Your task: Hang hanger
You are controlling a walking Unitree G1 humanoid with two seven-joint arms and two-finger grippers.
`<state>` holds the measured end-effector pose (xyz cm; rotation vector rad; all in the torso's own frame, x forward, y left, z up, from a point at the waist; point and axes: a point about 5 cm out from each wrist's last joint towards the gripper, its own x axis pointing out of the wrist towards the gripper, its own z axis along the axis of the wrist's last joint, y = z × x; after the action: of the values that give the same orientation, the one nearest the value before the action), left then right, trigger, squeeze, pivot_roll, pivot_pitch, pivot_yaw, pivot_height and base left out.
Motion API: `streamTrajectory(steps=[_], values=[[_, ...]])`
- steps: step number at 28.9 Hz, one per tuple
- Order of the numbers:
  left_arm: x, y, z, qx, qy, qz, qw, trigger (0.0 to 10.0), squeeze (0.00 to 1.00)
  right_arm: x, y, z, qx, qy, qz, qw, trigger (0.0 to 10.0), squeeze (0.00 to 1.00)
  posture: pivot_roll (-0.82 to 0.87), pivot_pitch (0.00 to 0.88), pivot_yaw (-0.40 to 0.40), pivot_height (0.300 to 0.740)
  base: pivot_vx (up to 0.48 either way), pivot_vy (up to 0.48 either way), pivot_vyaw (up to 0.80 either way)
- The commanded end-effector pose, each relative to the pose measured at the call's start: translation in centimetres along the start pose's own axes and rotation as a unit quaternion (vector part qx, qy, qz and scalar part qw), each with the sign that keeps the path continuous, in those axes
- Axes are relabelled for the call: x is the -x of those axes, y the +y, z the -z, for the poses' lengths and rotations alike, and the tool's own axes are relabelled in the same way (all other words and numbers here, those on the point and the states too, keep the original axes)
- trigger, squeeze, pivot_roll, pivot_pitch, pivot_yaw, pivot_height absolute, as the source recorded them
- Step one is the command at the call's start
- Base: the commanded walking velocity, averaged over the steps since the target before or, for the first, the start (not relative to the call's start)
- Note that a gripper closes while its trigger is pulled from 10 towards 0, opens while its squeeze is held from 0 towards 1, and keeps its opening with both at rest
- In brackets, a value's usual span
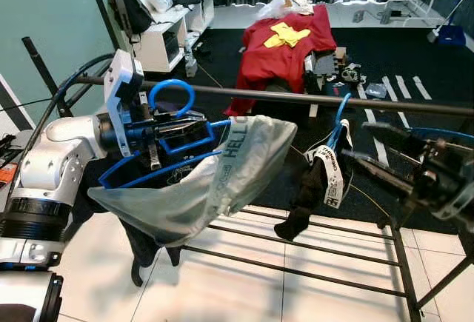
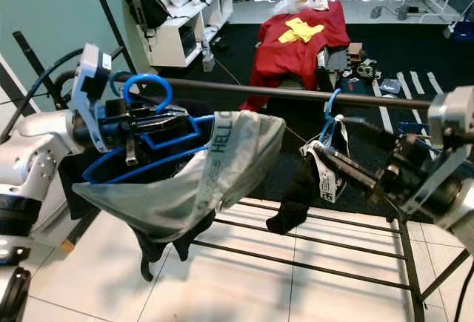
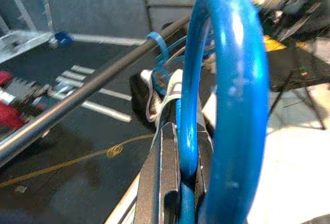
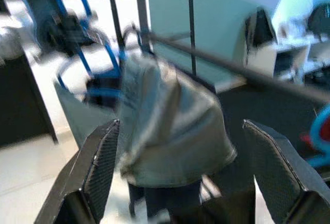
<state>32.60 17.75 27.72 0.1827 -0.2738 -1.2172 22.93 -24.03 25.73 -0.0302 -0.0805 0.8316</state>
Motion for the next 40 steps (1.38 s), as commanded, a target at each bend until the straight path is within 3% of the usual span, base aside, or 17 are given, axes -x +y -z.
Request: streamTrajectory(steps=[1,14,15,16,33,40], values=[[0.1,-0.1,-1.6,-0.018,-0.019,0.026,0.999,0.0,0.00,-0.4,0.5,0.4,0.011,0.025,-0.006,1.000,10.0,0.00,-0.13,0.002,0.060,0.740,0.000,0.000,0.00],[-0.1,-1.1,-3.4,-0.020,-0.041,0.103,0.994,0.0,0.00,-0.2,0.7,0.0,0.005,0.022,-0.022,1.000,10.0,0.00,-0.13,0.002,0.060,0.740,0.000,0.000,0.00],[-0.2,-1.2,-3.5,-0.021,-0.042,0.106,0.993,0.0,0.00,-0.2,0.8,0.0,0.002,0.021,-0.027,0.999,3.5,0.00,-0.13,0.001,0.060,0.740,0.000,0.000,0.00],[-0.2,-1.2,-3.5,-0.022,-0.043,0.107,0.993,0.0,0.00,-0.2,1.0,0.0,-0.001,0.020,-0.035,0.999,0.0,0.00,-0.13,0.002,0.060,0.740,0.000,0.000,0.00],[-0.4,-0.9,-4.5,-0.028,-0.065,0.098,0.993,0.0,0.00,-0.6,1.9,0.1,-0.012,0.021,-0.069,0.997,0.0,0.00,-0.13,0.000,0.055,0.740,0.000,0.000,0.00],[1.3,0.7,-3.8,-0.034,-0.031,0.052,0.998,0.0,0.00,0.0,0.4,-0.6,0.005,0.008,-0.011,1.000,0.0,0.00,-0.14,0.000,0.057,0.740,0.000,0.000,0.00]])
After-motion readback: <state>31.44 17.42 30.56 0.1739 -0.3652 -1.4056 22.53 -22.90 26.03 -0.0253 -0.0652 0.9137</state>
